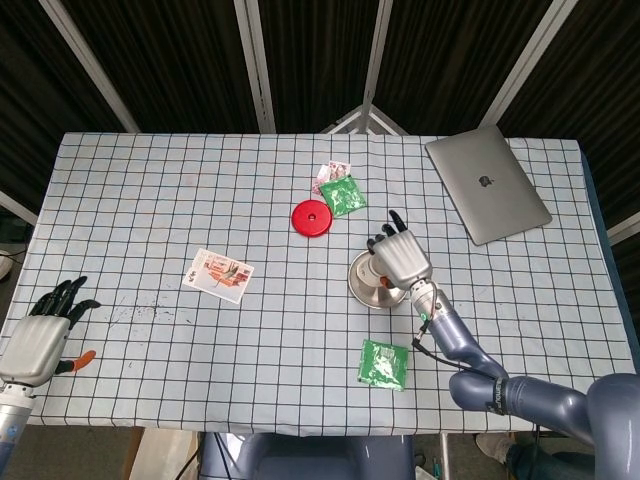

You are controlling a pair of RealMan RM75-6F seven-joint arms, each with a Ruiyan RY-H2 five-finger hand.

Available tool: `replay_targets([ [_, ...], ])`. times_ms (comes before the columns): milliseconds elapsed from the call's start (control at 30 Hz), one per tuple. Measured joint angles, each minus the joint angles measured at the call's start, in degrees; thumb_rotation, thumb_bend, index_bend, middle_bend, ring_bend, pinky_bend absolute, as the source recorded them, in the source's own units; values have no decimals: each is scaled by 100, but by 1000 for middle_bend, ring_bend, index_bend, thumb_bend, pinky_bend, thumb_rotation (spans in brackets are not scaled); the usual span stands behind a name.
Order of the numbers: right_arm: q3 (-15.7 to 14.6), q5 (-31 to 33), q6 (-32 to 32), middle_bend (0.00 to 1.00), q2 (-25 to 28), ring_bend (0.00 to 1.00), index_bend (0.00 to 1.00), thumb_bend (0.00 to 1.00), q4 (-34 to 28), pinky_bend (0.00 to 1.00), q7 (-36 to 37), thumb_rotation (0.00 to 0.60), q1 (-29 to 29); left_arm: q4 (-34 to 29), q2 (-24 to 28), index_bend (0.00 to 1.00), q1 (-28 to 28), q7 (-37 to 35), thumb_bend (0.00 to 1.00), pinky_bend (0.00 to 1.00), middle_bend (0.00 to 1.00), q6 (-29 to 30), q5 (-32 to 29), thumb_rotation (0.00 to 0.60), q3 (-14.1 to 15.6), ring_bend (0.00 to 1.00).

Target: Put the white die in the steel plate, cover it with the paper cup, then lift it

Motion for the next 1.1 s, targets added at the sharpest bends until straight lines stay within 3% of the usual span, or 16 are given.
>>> replay_targets([
  [533,25,-220,222,483,-123,244,560,415,330,0,99,600,-102,-9,-16,267,-5,70,275,128,0,-5,-21,600,10,0],
  [1100,-195,-185,-73,483,493,248,578,415,-609,0,-147,600,-226,-39,-35,271,-4,147,275,128,0,2,-10,600,33,0],
])
